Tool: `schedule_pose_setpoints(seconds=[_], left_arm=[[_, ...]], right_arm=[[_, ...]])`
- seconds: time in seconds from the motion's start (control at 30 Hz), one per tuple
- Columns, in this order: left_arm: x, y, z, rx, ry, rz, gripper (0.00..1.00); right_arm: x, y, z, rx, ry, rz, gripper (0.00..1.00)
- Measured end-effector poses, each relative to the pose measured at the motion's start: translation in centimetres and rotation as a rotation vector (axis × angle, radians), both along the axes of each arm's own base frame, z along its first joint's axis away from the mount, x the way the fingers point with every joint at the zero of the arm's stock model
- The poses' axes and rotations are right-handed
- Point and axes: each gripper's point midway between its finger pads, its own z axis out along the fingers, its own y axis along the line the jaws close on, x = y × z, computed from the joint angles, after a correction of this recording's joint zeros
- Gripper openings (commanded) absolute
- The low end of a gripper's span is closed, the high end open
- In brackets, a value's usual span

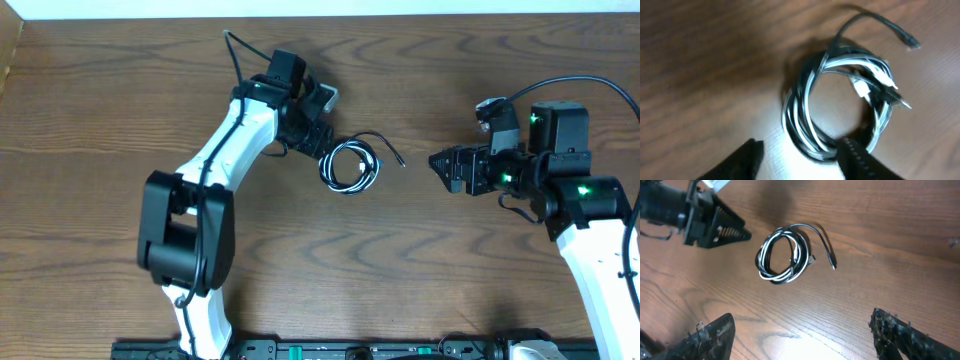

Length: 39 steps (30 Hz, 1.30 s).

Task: Untangle cables
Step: 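Move the left gripper to the cable bundle and grasp it, then lift the bundle with the left gripper toward the right gripper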

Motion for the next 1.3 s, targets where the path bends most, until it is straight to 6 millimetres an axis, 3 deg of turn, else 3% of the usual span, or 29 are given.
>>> schedule_pose_setpoints(seconds=[0.27,0.47,0.57,0.8,1.13,1.23,1.3], left_arm=[[0.3,-0.9,-3.5,0.013,0.029,-0.027,0.50],[0.5,-1.8,-4.5,0.029,0.009,-0.050,0.49],[0.7,-1.9,-4.6,0.037,-0.002,-0.050,0.38],[1.3,-1.5,-5.4,0.067,-0.016,-0.040,0.22],[1.2,-1.2,-5.9,0.086,-0.011,-0.037,0.22],[1.0,-1.2,-6.1,0.085,-0.005,-0.033,0.19],[0.9,-1.2,-6.2,0.082,-0.008,-0.032,0.10]], right_arm=[[0.0,-0.1,-0.2,-0.005,0.006,-0.004,0.84],[0.0,-0.1,-0.2,-0.007,0.009,-0.005,0.84],[0.0,-0.1,-0.3,-0.008,0.011,-0.005,0.85],[-0.1,-0.1,-0.3,-0.008,0.014,-0.006,0.85],[-0.1,-0.2,-0.3,-0.013,0.013,-0.009,0.86],[0.0,-0.3,-0.4,-0.015,0.013,-0.011,0.86],[0.0,-0.3,-0.4,-0.017,0.013,-0.012,0.87]])
